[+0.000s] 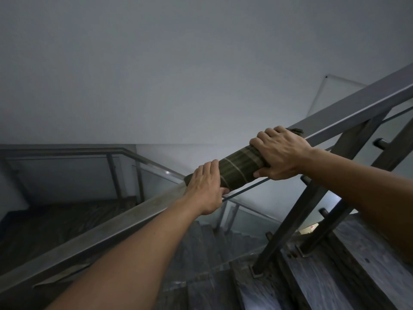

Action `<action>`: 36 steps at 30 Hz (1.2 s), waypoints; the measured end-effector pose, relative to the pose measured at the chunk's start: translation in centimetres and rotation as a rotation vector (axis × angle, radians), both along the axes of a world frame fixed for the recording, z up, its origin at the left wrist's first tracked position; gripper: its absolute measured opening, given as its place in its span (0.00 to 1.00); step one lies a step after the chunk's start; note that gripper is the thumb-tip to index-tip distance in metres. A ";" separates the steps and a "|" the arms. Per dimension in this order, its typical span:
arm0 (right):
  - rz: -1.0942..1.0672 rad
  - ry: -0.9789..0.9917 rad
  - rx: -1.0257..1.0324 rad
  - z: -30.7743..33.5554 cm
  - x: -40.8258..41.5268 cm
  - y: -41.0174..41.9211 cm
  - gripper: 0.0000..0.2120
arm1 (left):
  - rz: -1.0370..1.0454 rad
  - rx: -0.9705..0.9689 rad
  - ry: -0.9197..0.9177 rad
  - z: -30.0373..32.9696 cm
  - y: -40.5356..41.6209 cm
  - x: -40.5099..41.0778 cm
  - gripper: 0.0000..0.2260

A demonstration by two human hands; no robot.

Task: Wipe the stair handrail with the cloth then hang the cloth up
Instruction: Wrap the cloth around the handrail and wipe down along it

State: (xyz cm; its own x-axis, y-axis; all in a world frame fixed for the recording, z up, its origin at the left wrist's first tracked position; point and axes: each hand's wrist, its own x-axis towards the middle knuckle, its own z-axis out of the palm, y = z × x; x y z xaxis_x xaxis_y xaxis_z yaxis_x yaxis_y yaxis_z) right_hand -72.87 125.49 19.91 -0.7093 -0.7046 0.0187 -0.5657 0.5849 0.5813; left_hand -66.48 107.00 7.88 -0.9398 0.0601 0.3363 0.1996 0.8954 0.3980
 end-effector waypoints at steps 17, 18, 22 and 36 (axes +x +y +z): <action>0.030 0.003 -0.004 -5.5 3.0 -7.4 0.37 | -0.024 0.017 0.018 -5.6 -7.8 2.9 0.32; 0.026 0.003 -0.001 -5.7 3.1 -7.9 0.37 | -0.028 0.012 0.023 -5.9 -8.2 3.1 0.31; 0.007 0.012 0.011 -7.0 4.1 -9.7 0.38 | -0.029 0.002 0.026 -7.2 -10.1 3.9 0.31; -0.009 -0.021 -0.002 -13.3 8.2 -19.1 0.37 | 0.033 0.009 -0.049 -13.2 -18.6 8.0 0.32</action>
State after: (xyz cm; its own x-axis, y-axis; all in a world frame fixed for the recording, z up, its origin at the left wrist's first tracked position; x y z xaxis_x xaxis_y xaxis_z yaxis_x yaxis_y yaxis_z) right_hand -64.64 106.40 6.58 -0.7159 -0.6982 0.0049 -0.5725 0.5909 0.5683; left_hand -58.50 88.39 -5.31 -0.9565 0.0259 0.2906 0.1503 0.8974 0.4148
